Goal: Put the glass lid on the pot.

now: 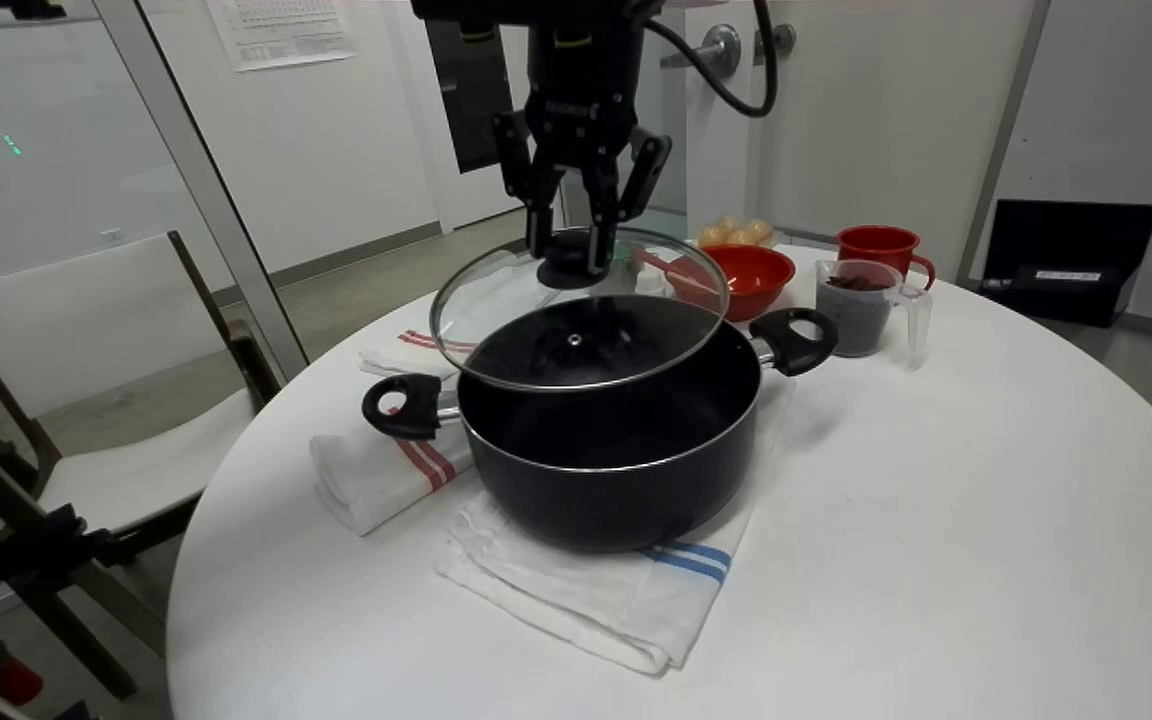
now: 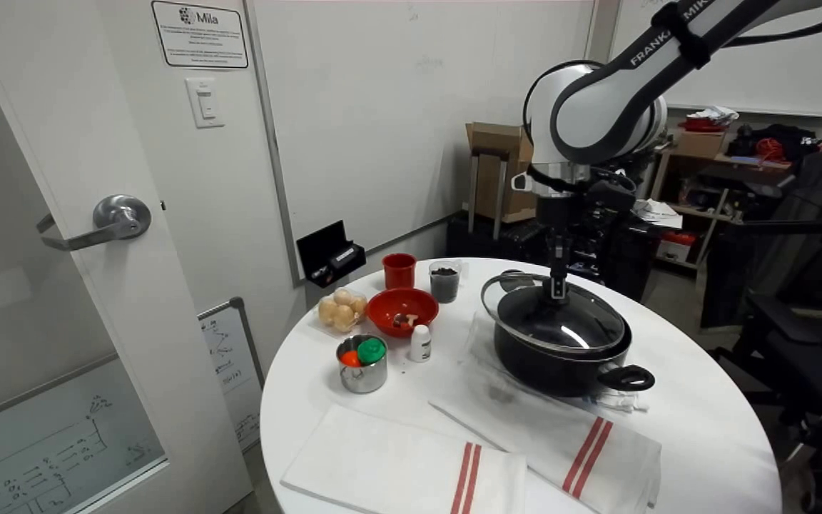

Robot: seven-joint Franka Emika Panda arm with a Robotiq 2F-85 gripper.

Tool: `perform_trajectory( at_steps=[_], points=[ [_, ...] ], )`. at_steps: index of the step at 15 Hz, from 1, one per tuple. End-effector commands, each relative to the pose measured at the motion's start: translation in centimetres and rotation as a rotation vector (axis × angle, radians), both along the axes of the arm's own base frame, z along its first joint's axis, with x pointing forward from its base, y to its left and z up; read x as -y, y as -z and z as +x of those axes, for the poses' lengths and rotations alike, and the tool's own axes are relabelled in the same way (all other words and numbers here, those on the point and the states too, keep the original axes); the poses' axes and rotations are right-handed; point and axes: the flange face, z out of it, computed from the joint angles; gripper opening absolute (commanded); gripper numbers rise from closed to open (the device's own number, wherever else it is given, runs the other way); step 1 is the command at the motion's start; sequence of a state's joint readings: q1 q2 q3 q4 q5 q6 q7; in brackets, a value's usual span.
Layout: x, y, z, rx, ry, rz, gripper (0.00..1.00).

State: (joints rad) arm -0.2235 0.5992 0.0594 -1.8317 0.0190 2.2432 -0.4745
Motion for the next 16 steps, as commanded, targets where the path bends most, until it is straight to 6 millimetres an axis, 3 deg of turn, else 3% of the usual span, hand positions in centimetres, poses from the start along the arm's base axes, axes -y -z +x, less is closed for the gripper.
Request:
perform_trajectory(
  at_steps=[1,6,16],
  points=[
    [0.8,-1.5,-2.1,0.01,0.085,0.008,0.25],
    [2.2,-1.1,-3.3,-0.017,0.154,0.01,0.25],
    [3.3,-0.2,-2.5,-0.039,0.204,-0.017,0.25]
  ],
)
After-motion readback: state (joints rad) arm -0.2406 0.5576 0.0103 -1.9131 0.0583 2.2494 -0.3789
